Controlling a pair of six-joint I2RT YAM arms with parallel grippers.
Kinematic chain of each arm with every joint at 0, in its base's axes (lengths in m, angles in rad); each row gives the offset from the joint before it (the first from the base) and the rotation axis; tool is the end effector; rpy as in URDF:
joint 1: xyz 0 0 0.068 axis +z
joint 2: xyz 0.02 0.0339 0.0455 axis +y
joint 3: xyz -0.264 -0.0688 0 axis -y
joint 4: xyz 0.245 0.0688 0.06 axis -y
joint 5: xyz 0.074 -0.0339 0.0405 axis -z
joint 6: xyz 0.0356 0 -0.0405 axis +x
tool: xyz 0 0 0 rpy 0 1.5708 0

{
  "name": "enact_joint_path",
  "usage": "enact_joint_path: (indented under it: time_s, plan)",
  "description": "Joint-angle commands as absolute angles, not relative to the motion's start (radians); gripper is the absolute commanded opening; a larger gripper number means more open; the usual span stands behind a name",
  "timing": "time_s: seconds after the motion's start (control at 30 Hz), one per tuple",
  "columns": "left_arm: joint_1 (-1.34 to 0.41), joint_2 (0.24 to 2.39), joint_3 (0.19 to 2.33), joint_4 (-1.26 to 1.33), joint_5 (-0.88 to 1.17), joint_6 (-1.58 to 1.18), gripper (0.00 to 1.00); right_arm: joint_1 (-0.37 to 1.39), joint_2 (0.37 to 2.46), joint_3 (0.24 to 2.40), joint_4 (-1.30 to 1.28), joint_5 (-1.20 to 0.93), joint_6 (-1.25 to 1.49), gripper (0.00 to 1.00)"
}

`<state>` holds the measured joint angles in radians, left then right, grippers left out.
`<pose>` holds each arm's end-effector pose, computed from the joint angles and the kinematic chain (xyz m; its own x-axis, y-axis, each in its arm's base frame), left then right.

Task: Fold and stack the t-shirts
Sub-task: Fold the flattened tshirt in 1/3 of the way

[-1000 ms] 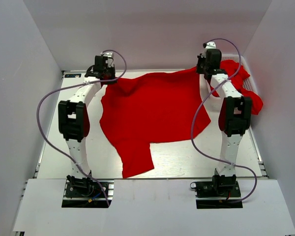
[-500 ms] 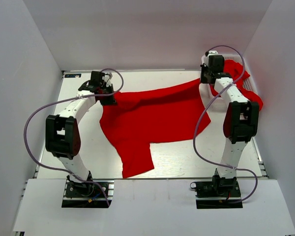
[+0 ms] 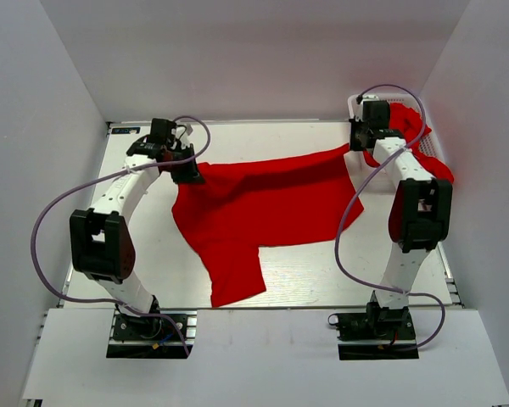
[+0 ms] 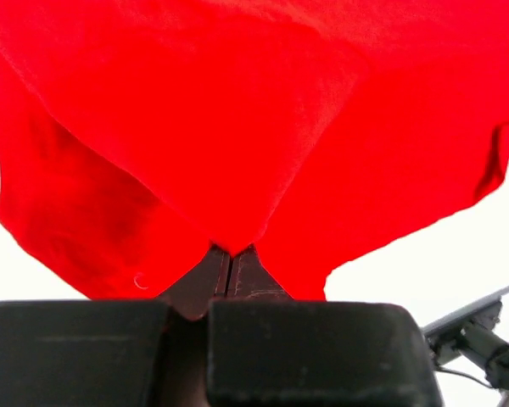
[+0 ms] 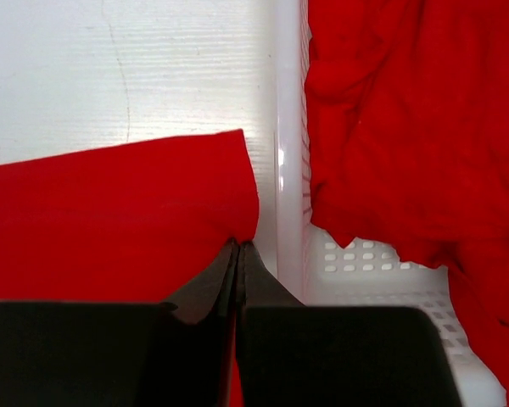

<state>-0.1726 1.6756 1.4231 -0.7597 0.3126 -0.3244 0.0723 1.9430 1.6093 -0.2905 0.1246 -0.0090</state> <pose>0.3498 -0.0721 0.2815 -0.8951 -0.1518 -0.4192 0.0408 0.9084 -0.4161 0.4550 0.0285 0.2720 -0.5832 -0.0512 -0.8107 0.0237 0.9965 -0.0799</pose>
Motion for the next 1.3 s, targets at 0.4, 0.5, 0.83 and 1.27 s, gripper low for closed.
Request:
enact_joint_path:
  time_s: [0.4,0.5,0.83,1.27]
  plan:
    - [-0.176,1.588,1.268,-0.81,0.223,-0.38,1.0,0.066,1.852,1.505,-0.276,0.095,-0.061,0.53]
    - [-0.164,1.604,1.343,-0.819,0.19,-0.371,1.0,0.066,1.838,1.514,-0.27,0.072,-0.075,0.64]
    - [-0.164,1.856,1.526,-0.723,0.031,-0.397,0.75,0.087,1.862,1.551,-0.265,-0.201,-0.112,0.9]
    - [-0.164,2.176,1.764,-0.716,-0.127,-0.396,0.6,0.13,2.068,1.68,-0.272,-0.242,-0.08,0.9]
